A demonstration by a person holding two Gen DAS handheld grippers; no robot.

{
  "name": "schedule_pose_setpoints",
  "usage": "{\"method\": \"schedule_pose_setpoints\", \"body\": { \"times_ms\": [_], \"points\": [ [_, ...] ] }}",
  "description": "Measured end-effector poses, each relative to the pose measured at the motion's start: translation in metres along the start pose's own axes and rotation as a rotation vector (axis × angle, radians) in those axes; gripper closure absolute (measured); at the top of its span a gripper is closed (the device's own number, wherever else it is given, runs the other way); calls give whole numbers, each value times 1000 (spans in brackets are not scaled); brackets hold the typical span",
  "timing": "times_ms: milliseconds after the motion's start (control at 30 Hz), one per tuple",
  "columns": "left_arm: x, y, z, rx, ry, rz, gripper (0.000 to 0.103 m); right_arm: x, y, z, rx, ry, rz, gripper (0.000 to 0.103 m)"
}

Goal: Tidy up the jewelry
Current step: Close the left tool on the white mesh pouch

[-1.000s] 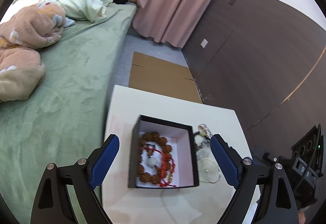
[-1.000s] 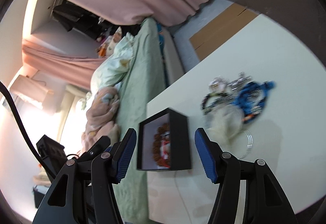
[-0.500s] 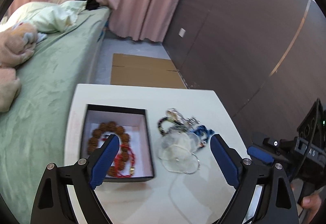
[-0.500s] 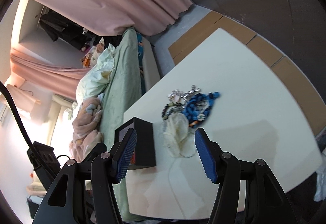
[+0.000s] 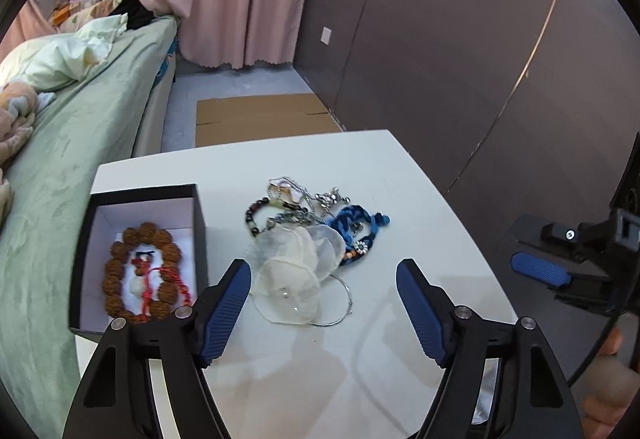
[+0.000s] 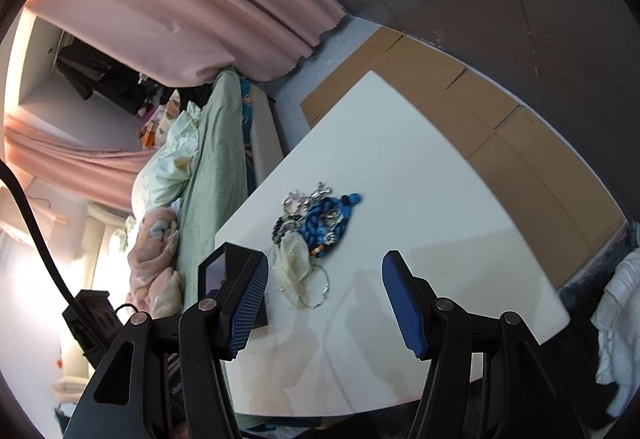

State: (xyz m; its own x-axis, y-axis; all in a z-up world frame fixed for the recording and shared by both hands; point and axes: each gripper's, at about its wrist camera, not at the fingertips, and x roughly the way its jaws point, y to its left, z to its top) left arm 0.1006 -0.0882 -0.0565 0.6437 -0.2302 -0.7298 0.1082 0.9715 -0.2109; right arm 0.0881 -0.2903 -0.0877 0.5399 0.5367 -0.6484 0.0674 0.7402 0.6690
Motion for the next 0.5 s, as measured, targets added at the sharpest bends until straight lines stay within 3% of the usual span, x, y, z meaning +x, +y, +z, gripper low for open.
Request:
{"method": "schedule_pose_setpoints", "body": {
  "times_ms": [267, 400, 433, 500],
  "points": [
    [33, -17, -3, 66, 59, 58, 27, 6, -15, 5, 55, 23, -66, 43],
    [46, -20, -3, 84, 80, 84, 27, 10, -26, 8, 112, 29, -60, 43],
    [49, -20, -3, 88, 83, 91, 27, 10, -27, 8, 118, 32, -57, 41],
    [54, -21, -2, 94, 89, 99, 27, 12, -29, 9, 130, 36, -58, 20]
  ]
}}
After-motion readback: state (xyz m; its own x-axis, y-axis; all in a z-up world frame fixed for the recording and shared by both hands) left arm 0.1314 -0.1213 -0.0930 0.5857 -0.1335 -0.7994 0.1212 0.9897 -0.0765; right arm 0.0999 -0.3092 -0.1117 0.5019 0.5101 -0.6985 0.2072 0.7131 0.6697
